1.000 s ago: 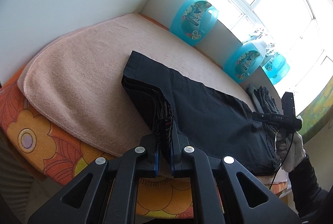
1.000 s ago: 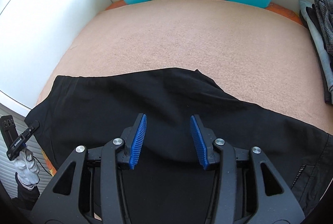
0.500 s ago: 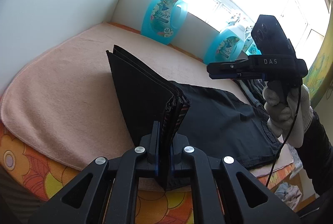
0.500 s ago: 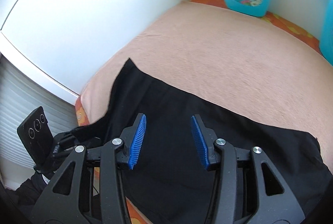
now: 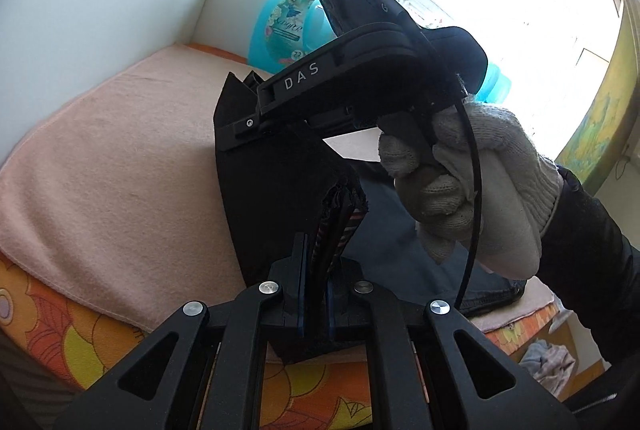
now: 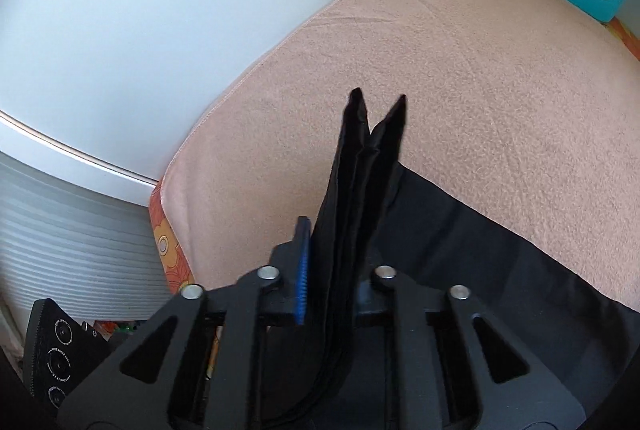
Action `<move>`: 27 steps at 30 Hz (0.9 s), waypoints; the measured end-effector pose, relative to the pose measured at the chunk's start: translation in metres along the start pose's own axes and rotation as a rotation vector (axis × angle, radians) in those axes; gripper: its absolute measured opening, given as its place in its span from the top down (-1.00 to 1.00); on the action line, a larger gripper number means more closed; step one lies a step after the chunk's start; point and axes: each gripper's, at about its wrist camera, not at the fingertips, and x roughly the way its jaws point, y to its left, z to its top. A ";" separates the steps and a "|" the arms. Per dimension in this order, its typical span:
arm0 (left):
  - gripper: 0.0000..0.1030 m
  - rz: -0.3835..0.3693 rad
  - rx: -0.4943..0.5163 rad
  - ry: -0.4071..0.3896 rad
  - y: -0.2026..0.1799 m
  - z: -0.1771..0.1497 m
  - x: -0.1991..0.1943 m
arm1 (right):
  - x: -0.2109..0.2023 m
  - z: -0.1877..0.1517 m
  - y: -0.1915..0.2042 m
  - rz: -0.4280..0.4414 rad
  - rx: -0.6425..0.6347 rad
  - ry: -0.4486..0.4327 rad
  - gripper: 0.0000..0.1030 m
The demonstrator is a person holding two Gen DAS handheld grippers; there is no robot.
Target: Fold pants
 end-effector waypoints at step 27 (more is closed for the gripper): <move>0.88 -0.397 0.330 0.172 -0.190 0.018 0.093 | -0.208 -0.126 -0.144 -0.247 0.176 -0.250 0.90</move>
